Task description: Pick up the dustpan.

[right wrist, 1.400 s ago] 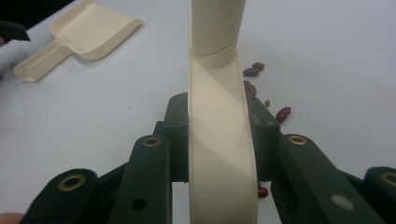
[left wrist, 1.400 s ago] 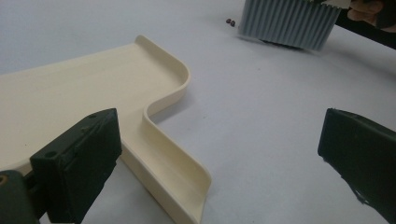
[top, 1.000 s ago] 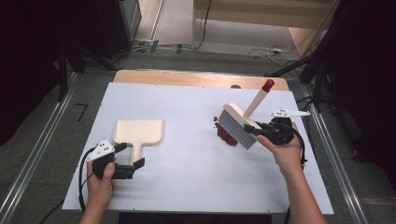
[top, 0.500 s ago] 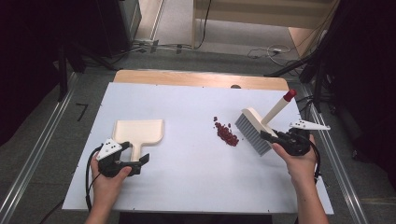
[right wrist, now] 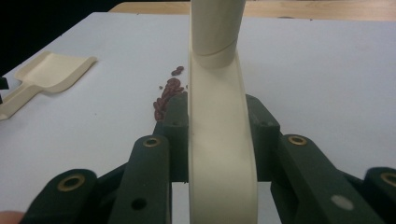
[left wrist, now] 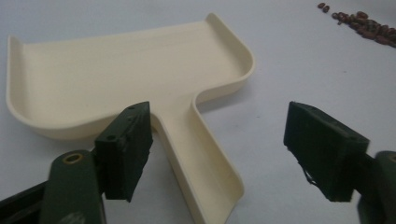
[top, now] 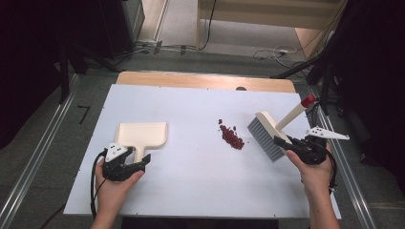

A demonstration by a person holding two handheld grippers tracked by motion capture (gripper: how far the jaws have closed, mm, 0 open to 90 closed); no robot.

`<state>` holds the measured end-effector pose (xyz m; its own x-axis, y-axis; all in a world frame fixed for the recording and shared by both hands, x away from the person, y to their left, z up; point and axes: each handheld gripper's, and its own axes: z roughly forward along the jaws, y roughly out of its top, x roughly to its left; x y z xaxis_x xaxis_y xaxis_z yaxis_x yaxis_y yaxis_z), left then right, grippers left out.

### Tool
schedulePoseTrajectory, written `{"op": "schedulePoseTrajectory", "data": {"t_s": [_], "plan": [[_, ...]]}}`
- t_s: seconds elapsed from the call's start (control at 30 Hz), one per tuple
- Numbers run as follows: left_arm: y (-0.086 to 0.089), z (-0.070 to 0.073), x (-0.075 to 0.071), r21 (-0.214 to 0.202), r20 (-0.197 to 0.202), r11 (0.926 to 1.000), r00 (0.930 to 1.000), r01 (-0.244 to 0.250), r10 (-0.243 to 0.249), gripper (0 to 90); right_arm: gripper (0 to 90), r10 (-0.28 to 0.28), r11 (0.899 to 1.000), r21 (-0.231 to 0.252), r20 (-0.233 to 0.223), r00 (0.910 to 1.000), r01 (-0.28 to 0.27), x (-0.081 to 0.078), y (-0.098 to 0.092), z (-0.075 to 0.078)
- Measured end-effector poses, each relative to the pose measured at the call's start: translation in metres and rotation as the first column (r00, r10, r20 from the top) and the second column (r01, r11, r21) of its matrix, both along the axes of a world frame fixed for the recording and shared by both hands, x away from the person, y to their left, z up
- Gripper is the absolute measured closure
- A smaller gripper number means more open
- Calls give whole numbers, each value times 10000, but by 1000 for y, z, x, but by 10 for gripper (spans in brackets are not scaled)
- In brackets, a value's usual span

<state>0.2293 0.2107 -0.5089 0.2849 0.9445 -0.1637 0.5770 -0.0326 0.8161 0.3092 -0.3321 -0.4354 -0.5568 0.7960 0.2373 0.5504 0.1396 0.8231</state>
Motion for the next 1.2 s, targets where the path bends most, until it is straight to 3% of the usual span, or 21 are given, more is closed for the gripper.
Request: {"op": "schedulePoseTrajectory", "data": {"t_s": [0.23,0.37,0.57,0.63,0.77,0.87,1.03,1.2], "plan": [[-2,-7,3,190,-651,9974,9954,-693,704,341,653,-55,9999,86,60,10000,55,0,-3,0],[-5,-9,5,301,-769,9934,9906,-1110,1130,372,653,-67,10000,-11,88,9999,67,-1,-2,-1],[-17,-10,11,710,-890,9889,9866,-1306,1367,419,653,-146,9999,5,97,9998,146,-1,-4,-2],[-20,-10,13,903,-884,9849,9838,-1477,1557,439,653,-157,9999,-7,83,9998,157,-1,-4,-2],[-25,-11,14,1407,-813,9701,9743,-1976,2103,538,653,-195,9998,-18,92,9998,195,0,-4,-3],[-24,-11,14,1388,-870,9657,9686,-2196,2328,610,653,-185,9998,-23,110,9998,185,0,-5,-3],[-23,-11,15,1480,-862,9658,9700,-2130,2272,652,653,-206,9998,-15,79,9998,206,0,-6,-4],[-18,-11,14,1340,-843,9754,9787,-1750,1872,661,653,-196,9998,-17,113,9997,196,-1,-6,-4]]}}
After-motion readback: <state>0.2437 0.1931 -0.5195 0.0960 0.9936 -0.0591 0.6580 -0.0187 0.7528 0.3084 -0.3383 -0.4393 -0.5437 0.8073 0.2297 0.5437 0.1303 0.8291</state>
